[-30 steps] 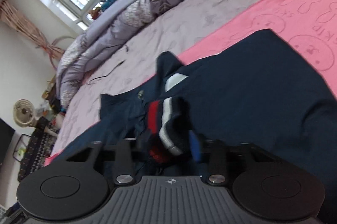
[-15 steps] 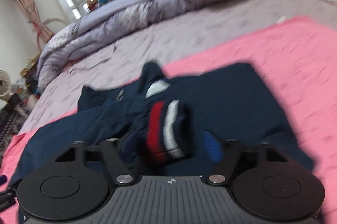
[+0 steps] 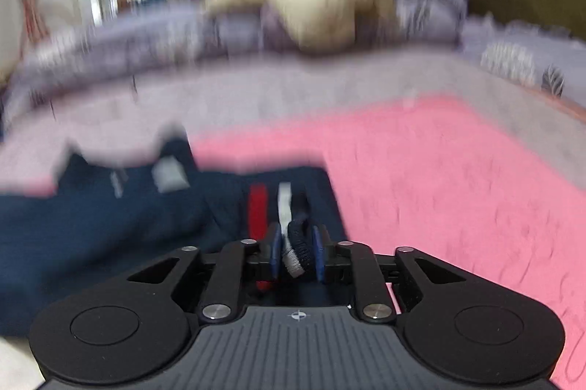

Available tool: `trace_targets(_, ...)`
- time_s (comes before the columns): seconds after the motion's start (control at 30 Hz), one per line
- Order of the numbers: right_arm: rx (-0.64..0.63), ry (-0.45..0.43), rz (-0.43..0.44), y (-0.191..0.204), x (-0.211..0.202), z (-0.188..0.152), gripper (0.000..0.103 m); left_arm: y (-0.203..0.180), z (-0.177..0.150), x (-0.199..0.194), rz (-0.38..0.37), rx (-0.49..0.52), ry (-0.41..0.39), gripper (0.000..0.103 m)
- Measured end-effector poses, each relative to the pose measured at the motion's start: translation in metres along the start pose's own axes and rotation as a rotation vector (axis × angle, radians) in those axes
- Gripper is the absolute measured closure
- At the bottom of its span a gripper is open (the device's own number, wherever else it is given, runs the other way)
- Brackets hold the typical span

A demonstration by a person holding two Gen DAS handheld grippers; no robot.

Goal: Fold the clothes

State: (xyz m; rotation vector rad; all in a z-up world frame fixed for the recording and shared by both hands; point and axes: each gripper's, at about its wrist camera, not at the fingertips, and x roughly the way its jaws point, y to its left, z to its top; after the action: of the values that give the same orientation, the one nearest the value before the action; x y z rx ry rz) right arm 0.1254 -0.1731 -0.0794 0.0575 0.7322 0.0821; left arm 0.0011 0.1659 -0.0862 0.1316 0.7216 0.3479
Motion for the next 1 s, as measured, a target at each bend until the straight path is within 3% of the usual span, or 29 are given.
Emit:
trace_targets(0.03, 0.015, 0.014, 0.01, -0.003, 0.002, -0.003, 0.076, -0.001, -0.003, 0.001, 0.008, 0.008, 0.012, 0.011)
trace_targets(0.07, 0.026, 0.001, 0.008, -0.009, -0.003, -0.002, 0.063, 0.0, -0.005, -0.002, 0.019, 0.015, 0.007, 0.011)
trace_targets(0.1, 0.038, -0.015, -0.022, -0.011, -0.011, 0.001, 0.036, 0.002, -0.006, -0.007, 0.031, 0.023, -0.005, 0.011)
trace_targets(0.13, 0.048, -0.057, -0.039, -0.012, -0.022, 0.003, 0.027, 0.004, -0.007, -0.013, 0.051, 0.028, -0.025, 0.012)
trace_targets(0.2, 0.067, -0.142, -0.07, -0.014, -0.044, 0.008, 0.026, 0.01, -0.002, -0.032, 0.11, 0.012, -0.103, 0.012)
trace_targets(0.27, 0.061, -0.215, 0.017, -0.005, -0.06, 0.013, 0.028, 0.013, 0.01, -0.051, 0.111, -0.03, -0.197, 0.012)
trace_targets(0.37, -0.106, -0.223, 0.204, 0.043, -0.06, 0.016, 0.031, -0.003, 0.033, -0.058, -0.049, -0.021, -0.255, 0.011)
trace_targets(0.43, -0.224, -0.206, 0.284, 0.08, -0.05, 0.011, 0.034, -0.024, 0.039, -0.041, -0.124, 0.032, -0.233, 0.009)
trace_targets(0.53, -0.316, -0.102, 0.237, 0.112, -0.022, -0.001, 0.037, -0.038, 0.025, -0.002, -0.08, 0.083, -0.119, 0.009)
trace_targets(0.63, -0.231, -0.051, 0.144, 0.088, -0.003, -0.008, 0.036, -0.028, 0.005, 0.022, -0.069, 0.073, -0.032, 0.006)
trace_targets(0.67, -0.205, -0.037, 0.131, 0.076, 0.007, -0.01, 0.043, -0.02, 0.002, 0.025, -0.079, 0.047, -0.015, 0.0)
trace_targets(0.73, -0.161, -0.001, 0.176, 0.052, 0.031, -0.018, 0.045, -0.003, -0.003, 0.031, -0.109, -0.019, 0.025, 0.0)
trace_targets(0.8, -0.172, 0.014, 0.175, 0.058, 0.029, -0.013, 0.045, 0.01, 0.0, 0.034, -0.133, -0.092, 0.072, 0.0)
trace_targets(0.87, -0.217, 0.013, 0.172, 0.064, 0.014, -0.008, 0.043, 0.013, 0.005, 0.023, -0.08, -0.086, 0.069, 0.002)
trace_targets(1.0, -0.223, -0.088, 0.285, 0.041, -0.05, -0.026, 0.027, 0.017, -0.007, -0.028, -0.026, 0.017, -0.025, 0.002)
